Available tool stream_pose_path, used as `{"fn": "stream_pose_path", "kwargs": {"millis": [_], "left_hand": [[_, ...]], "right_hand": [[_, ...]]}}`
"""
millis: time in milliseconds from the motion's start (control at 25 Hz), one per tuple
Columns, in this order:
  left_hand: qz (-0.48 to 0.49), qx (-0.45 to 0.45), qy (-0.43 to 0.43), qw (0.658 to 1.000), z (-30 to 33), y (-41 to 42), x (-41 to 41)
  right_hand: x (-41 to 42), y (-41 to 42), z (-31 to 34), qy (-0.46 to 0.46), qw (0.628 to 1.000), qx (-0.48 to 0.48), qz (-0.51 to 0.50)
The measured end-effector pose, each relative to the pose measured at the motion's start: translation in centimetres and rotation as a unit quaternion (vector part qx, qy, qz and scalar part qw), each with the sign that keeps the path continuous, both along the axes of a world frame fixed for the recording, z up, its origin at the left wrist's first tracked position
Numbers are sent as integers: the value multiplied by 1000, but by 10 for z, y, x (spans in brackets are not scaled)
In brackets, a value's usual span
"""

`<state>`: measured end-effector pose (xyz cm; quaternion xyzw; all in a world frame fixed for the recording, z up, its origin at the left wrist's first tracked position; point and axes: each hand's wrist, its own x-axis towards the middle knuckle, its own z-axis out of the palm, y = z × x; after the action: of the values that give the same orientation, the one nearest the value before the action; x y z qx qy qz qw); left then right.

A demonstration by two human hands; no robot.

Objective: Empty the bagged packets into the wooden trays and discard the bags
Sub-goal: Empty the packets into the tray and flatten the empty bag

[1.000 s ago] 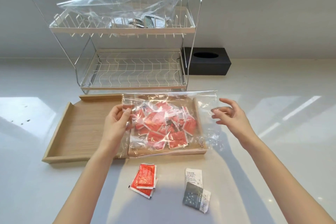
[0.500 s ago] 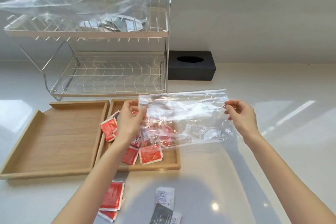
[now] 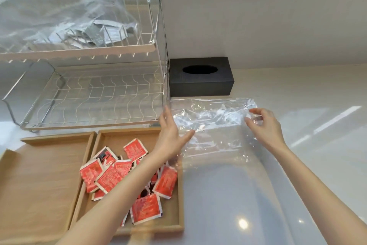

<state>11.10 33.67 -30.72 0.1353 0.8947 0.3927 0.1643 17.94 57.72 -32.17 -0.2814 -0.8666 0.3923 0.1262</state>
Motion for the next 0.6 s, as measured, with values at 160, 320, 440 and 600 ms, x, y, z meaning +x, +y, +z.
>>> {"fn": "stream_pose_path", "kwargs": {"millis": [160, 320, 440, 600], "left_hand": [[18, -27, 95, 995, -9, 15, 7], [19, -18, 155, 987, -18, 29, 15], [-11, -61, 154, 986, -28, 34, 8], [-20, -147, 147, 978, -38, 45, -13]], "right_hand": [[-17, 10, -17, -7, 1000, 21, -5], [-22, 16, -35, -31, 999, 22, -11], [-25, 20, -40, -26, 999, 30, -14], [-28, 21, -44, -37, 999, 38, 13]]}}
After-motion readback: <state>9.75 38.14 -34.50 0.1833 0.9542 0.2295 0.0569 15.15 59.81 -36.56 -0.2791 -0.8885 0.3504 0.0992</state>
